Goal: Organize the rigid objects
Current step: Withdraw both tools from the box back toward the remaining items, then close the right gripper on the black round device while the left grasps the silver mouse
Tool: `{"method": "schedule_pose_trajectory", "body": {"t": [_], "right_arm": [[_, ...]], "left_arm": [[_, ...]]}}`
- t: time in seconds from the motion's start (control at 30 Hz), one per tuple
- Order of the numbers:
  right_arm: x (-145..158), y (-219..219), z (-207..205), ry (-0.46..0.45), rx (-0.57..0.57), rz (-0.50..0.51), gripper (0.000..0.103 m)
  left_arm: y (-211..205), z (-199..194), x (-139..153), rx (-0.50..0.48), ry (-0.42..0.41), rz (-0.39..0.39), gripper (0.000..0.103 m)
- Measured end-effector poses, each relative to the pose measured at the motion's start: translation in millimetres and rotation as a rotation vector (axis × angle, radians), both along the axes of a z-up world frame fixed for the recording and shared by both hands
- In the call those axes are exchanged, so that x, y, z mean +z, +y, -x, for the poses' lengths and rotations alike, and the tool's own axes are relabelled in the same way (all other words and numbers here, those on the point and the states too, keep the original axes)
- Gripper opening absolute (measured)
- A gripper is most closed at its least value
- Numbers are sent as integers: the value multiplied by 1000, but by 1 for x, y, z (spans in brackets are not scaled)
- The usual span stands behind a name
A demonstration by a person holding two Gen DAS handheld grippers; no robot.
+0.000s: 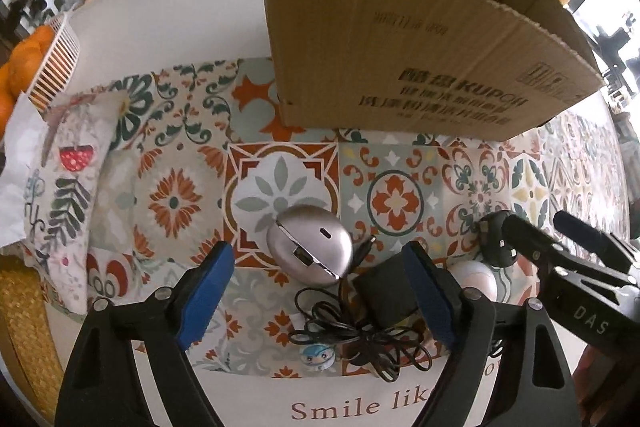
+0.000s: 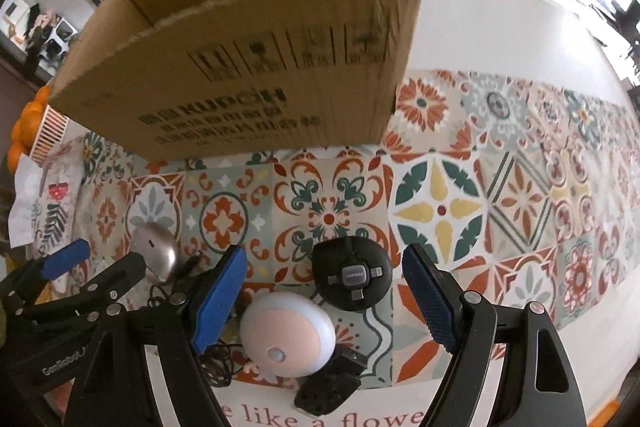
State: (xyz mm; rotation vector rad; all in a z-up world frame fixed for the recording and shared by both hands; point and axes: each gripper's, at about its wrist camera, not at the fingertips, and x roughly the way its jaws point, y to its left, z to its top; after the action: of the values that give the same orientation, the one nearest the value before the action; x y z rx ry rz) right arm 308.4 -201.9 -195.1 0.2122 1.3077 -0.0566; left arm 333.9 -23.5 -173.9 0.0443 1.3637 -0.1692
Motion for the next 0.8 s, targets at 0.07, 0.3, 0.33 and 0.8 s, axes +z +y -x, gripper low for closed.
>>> {"method": "schedule_pose_trajectory", "body": {"t": [0.07,0.3,0.33,0.8], "right_arm": [[-7,-2,-1,17,-10,-15,81],[-23,-6,-2,55,-42,-24,81],[-24,-7,-3,58,-44,-22,81],[-52,3,-5,89,-68,20,81]], "left_arm": [[-1,-1,-3,5,10,0,85],[-2,-6,-18,40,50,4,79],[-2,-6,-20,41,53,0,78],[7,-10,-43,85,80,3,66]]}}
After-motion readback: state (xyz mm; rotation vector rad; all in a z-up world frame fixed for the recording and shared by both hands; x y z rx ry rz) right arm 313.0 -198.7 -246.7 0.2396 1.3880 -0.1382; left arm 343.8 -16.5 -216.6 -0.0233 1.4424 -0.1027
